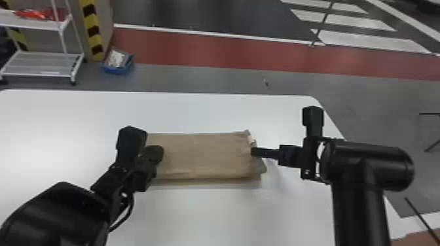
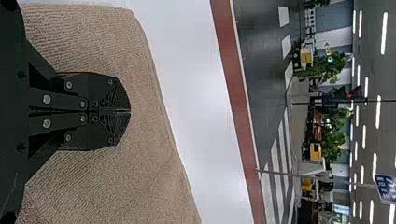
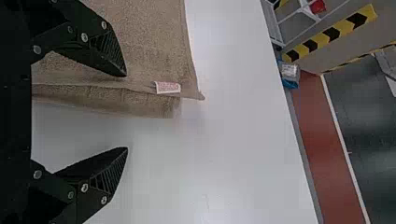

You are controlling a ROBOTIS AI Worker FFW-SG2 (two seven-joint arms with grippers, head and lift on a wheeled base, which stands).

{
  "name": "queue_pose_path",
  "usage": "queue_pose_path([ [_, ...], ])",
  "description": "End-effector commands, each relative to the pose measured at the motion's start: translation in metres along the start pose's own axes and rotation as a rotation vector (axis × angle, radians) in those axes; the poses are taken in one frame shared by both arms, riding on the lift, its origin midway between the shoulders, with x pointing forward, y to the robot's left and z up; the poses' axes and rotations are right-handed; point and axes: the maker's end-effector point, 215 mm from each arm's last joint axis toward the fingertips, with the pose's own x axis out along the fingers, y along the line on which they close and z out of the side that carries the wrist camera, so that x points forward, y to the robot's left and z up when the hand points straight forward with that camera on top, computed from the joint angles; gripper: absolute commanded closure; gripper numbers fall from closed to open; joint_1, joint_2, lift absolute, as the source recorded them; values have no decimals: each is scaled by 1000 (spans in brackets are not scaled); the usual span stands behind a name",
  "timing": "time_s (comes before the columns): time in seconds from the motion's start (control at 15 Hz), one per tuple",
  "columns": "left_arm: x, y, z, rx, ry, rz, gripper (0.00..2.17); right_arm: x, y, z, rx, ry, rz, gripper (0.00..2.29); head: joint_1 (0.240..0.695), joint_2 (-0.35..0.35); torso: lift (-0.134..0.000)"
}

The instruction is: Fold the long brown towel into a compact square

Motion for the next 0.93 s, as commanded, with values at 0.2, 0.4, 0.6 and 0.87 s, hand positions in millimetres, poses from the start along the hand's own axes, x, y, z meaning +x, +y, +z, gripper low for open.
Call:
queue_pose_path([
  [0.2, -1, 2, -2, 2, 3, 1, 2027, 15, 21, -7, -18, 35, 31, 377, 695, -216, -124],
  [0.4, -1, 3, -3, 3, 4, 2, 2027, 23, 36, -11, -43, 54, 39, 390, 695, -195, -124],
  [0.6, -1, 3, -4, 4, 6, 1, 2027, 27, 43, -8, -52, 62, 46, 674, 695, -179, -124],
  [0.87, -2, 4, -6, 5, 11, -2, 2027, 23, 54, -3, -3, 50, 129, 1565, 695, -169, -124],
])
